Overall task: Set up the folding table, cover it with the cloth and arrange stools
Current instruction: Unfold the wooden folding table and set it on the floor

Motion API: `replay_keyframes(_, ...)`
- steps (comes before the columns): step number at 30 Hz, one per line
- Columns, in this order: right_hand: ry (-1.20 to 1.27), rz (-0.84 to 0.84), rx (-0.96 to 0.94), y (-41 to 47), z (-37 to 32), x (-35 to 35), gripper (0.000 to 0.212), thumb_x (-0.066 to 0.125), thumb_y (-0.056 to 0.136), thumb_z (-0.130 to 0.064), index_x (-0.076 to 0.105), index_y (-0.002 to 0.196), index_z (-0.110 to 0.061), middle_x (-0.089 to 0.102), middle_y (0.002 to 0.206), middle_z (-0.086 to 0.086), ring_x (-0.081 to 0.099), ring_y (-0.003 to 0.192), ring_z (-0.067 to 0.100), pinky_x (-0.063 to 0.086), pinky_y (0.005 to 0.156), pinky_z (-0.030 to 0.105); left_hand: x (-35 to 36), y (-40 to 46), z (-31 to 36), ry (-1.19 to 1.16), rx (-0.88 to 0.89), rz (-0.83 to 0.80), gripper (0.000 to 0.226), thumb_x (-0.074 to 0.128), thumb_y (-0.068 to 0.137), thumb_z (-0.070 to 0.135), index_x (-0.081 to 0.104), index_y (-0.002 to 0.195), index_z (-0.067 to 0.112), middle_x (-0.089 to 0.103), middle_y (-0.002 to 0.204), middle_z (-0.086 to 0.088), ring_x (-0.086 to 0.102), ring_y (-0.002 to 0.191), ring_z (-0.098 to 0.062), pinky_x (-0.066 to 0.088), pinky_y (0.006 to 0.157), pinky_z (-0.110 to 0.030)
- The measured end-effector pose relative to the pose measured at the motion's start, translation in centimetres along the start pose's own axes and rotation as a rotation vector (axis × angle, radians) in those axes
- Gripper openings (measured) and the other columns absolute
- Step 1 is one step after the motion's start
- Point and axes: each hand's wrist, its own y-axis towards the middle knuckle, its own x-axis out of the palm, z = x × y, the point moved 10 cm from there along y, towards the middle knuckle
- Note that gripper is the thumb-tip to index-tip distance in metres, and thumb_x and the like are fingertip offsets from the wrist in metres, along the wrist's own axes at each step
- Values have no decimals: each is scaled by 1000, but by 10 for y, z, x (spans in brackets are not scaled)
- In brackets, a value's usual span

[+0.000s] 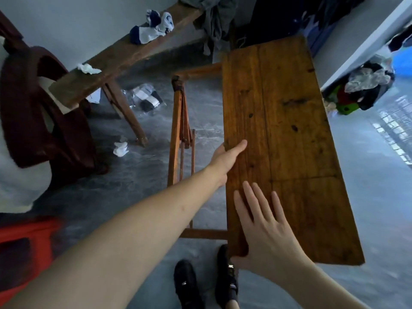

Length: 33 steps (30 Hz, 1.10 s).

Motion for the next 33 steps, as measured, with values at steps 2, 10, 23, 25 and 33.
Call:
replay_keyframes(2, -5, -3, -54, -4, -11, 2, 126, 65, 50, -81, 38, 146, -3, 28, 156, 21, 27, 144, 38, 21, 110, 61, 0, -1, -1, 1, 4, 22, 55, 74, 80, 47, 60, 127, 24, 66, 123, -4, 60, 115, -27, 45, 101, -51)
replay_keyframes(10, 50, 233, 202, -20, 17, -20, 77, 58, 82, -52, 44, 143, -7, 28, 155, 20, 27, 144, 37, 26, 113, 60, -6, -1, -5, 27, -19, 35, 67, 69, 80, 56, 52, 136, 24, 60, 131, -5, 56, 119, -31, 42, 102, -56)
replay_keyframes(23, -87, 8, -510, 58, -50, -26, 36, 39, 95, -41, 69, 108, -25, 66, 118, -2, 58, 117, 18, 37, 111, 41, -36, 4, -8, 51, -122, 23, 73, 54, 90, 58, 34, 148, 20, 39, 152, -7, 36, 139, -29, 25, 116, -48)
replay_keyframes(25, -143, -16, -571, 70, -57, -17, 36, 42, 97, -40, 72, 105, -22, 67, 117, 0, 56, 119, 19, 32, 114, 43, -39, 8, -5, 103, -85, 16, 68, 48, 96, 54, 28, 151, 20, 30, 156, -6, 27, 144, -27, 20, 115, -44)
replay_keyframes(33, -287, -208, -724, 100, -88, -16, 60, 26, 104, -45, 66, 75, -12, 45, 59, -5, 48, 65, 16, 39, 86, 35, -45, 17, 0, 42, -109, -110, 76, 59, 87, 54, 32, 150, 19, 37, 153, -4, 31, 143, -26, 21, 118, -49)
